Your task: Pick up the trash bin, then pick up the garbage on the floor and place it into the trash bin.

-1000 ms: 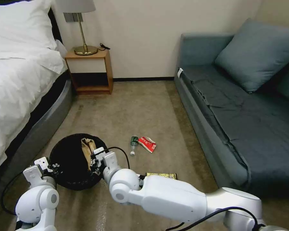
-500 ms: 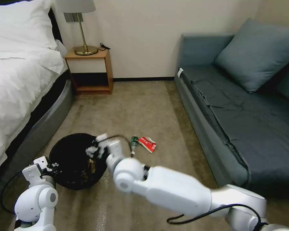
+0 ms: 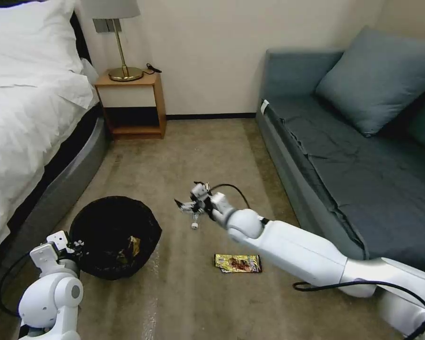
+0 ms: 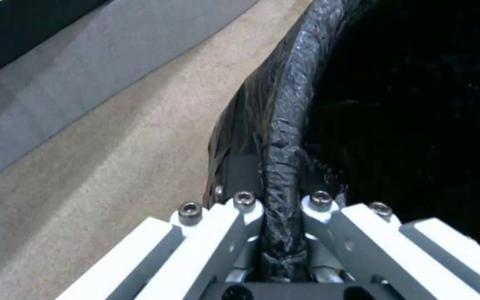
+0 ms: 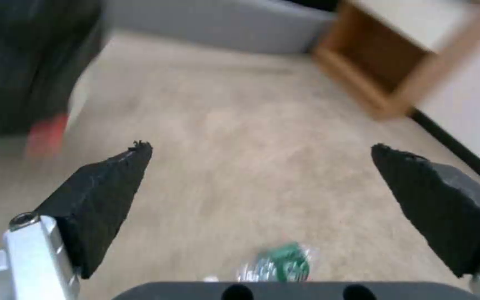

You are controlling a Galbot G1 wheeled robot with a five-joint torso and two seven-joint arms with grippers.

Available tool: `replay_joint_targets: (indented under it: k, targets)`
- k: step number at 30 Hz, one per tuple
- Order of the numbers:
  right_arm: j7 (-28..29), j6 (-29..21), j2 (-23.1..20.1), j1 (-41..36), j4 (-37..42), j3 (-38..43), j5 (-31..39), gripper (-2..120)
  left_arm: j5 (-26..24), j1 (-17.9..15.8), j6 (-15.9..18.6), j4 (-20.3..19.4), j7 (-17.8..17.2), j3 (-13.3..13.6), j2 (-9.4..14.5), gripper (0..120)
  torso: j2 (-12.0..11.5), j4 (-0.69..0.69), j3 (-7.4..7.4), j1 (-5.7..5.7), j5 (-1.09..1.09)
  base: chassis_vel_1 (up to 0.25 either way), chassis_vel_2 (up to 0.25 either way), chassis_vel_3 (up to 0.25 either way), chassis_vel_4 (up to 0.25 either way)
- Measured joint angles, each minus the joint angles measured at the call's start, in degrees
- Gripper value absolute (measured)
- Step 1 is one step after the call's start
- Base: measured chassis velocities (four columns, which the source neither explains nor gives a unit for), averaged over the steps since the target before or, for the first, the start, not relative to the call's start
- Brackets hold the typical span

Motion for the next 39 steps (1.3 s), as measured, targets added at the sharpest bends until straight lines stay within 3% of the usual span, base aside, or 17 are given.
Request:
replay_joint_targets:
  k: [2, 4, 6, 13, 28, 39]
  targets:
    - [-6.6, 4.3, 0.1, 0.7, -5.3, -0.8, -3.6, 100, 0.0, 0.1, -0.1, 0.0, 0.0, 0.0, -0.1, 2, 0.0, 0.01, 0.00, 0.00, 0.01, 0.000, 0.000, 0.000, 0.000]
    - [-9.0, 5.6, -0.1, 0.9, -7.0, -1.3, -4.5, 100, 0.0, 0.2, -0.2, -0.1, 0.0, 0.0, -0.2, 2, 0.0, 0.01, 0.00, 0.00, 0.00, 0.000, 0.000, 0.000, 0.000]
    - [-15.0, 7.9, -1.4, 1.2, -10.1, -2.9, -5.6, 97, 0.1, 0.2, -0.3, -0.1, 0.1, -0.1, -0.3, 2, 0.0, 0.00, 0.00, 0.00, 0.00, 0.000, 0.000, 0.000, 0.000]
    - [-23.6, 9.4, -4.0, 0.7, -14.1, -4.0, -9.9, 97, 0.2, 0.5, -0.4, -0.1, 0.1, 0.0, -0.6, 2, 0.0, 0.00, 0.00, 0.00, 0.00, 0.000, 0.000, 0.000, 0.000]
    - [-24.0, 12.7, -3.4, -1.9, -20.6, -4.7, -13.5, 96, 0.4, 1.0, -0.8, -0.6, 0.1, -0.4, -0.8, 2, 0.0, 0.00, 0.00, 0.00, -0.01, 0.000, 0.000, 0.000, 0.000]
    - [-24.9, 14.2, 1.2, -3.8, -28.7, -3.8, -14.2, 95, 0.3, 1.3, -1.0, -0.8, 0.2, -0.8, -0.5, 2, 0.0, 0.01, -0.01, 0.00, -0.01, 0.000, 0.000, 0.000, 0.000]
